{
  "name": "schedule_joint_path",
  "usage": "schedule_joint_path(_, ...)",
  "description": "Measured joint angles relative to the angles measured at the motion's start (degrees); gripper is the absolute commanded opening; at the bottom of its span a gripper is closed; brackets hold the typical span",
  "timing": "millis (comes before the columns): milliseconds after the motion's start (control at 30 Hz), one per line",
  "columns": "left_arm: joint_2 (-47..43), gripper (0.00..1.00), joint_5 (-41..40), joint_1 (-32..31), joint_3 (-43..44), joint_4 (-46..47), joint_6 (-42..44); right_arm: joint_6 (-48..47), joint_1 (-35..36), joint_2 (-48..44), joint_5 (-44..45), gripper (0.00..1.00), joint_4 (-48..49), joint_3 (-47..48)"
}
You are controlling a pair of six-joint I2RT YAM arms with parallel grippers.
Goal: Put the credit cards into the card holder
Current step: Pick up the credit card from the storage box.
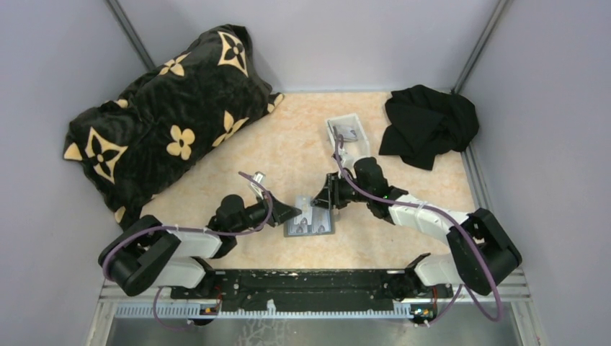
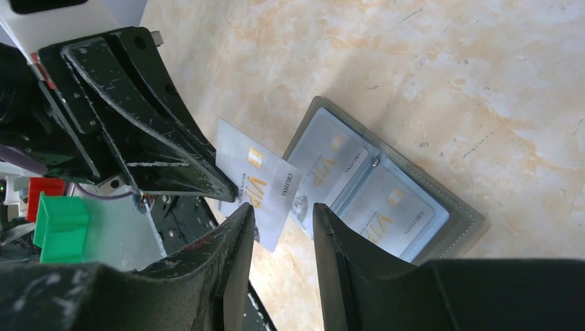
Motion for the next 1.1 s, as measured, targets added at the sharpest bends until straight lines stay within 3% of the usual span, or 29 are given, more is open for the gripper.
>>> schedule_joint_path(800, 9.4, 0.0, 2.8, 0.0, 0.0, 14.3, -7.4, 6.3, 0.3, 5.2, -5.4, 0.36, 13.4, -4.3)
schedule_joint_path(933, 8.4, 0.0, 2.3, 0.0, 0.0, 13.0, -7.4, 6.5, 0.4, 5.1, -5.4, 0.39, 13.4, -4.3)
schedule_joint_path(1100, -1.2, 0.0, -2.2, 0.0, -0.1, 1.4, -4.7, 4.6, 0.7, 4.2, -2.3, 0.42, 9.8, -4.3)
